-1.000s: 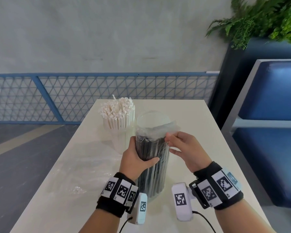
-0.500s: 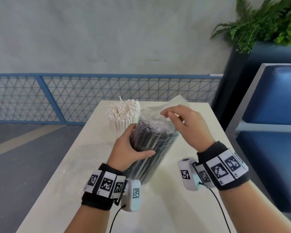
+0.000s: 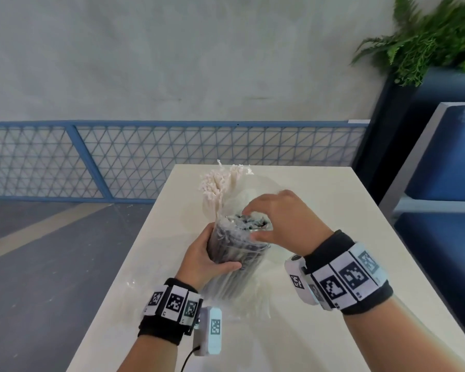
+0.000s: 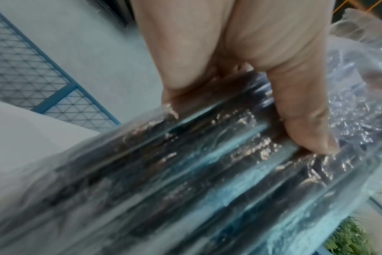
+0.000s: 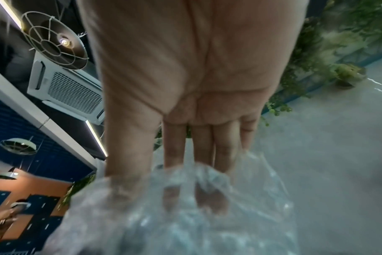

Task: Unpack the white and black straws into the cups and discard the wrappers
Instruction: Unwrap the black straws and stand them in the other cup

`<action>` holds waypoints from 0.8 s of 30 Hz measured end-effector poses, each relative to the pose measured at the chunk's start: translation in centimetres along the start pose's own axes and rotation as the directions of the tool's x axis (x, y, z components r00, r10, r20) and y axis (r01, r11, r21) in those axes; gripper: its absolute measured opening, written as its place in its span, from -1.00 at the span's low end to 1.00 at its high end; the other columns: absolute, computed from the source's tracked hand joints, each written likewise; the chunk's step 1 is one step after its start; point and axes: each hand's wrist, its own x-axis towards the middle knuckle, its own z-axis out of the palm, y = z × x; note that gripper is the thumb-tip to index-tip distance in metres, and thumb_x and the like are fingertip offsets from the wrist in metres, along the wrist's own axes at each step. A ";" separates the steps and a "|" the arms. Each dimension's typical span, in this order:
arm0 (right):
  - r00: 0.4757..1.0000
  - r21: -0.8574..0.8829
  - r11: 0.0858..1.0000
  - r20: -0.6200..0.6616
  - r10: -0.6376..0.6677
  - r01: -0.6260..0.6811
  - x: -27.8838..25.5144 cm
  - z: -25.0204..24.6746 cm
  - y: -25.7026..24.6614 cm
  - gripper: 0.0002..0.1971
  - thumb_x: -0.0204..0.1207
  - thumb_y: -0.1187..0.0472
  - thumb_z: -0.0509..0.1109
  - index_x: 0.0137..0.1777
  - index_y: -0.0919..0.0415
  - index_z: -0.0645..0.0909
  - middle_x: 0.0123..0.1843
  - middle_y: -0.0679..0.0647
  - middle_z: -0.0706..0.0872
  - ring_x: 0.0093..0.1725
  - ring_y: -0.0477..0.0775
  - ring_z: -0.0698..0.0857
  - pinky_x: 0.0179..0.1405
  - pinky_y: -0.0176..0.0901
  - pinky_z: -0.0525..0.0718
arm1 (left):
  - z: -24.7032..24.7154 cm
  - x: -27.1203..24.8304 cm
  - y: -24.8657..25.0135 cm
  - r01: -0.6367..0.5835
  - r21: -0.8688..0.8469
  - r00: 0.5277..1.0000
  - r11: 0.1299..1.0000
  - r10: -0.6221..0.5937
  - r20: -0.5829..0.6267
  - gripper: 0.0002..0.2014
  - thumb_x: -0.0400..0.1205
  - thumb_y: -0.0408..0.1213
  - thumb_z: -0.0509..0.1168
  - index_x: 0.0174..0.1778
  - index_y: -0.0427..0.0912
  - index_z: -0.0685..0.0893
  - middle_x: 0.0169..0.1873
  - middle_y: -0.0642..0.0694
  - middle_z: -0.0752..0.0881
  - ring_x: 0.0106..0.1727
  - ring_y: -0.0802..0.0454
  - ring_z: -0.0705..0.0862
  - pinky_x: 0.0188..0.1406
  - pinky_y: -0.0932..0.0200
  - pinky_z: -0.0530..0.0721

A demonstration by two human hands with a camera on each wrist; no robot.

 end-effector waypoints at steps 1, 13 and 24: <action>0.999 -0.018 1.000 0.050 0.013 -0.012 0.3 0.3 -0.4 -0.60 0.47 -0.06 0.38 0.31 -0.12 0.53 0.27 -0.11 0.64 0.19 -0.04 0.63 0.36 -0.15 0.31 | -0.1 0.1 -0.5 0.007 -0.011 1.000 1.000 -0.007 -0.001 -0.26 0.22 -0.51 0.61 0.14 0.21 0.46 0.04 0.18 0.69 0.01 0.51 0.65 -0.05 0.54 0.59; 0.973 -0.109 0.977 0.128 0.194 -0.181 0.5 2.9 -2.7 -0.46 0.53 0.42 0.23 0.47 0.03 0.34 0.28 0.11 0.52 0.09 0.14 0.65 -0.06 -0.16 0.53 | 0.7 0.3 -1.9 0.061 -0.022 0.998 0.998 -0.060 0.024 -0.33 0.24 -0.31 0.62 0.23 0.04 0.50 0.03 0.07 0.74 0.04 0.32 0.70 -0.03 0.50 0.59; 0.979 0.117 0.972 0.017 0.201 -0.202 1.3 3.5 0.2 -0.76 0.51 0.41 0.28 0.12 0.21 0.64 0.01 0.14 0.61 -0.05 0.17 0.64 -0.11 -0.16 0.54 | 2.6 0.8 -2.0 0.058 -0.103 0.998 0.993 -0.060 -0.022 -0.34 0.32 -0.49 0.56 0.19 0.16 0.46 0.04 0.10 0.72 0.00 0.45 0.68 -0.06 0.54 0.58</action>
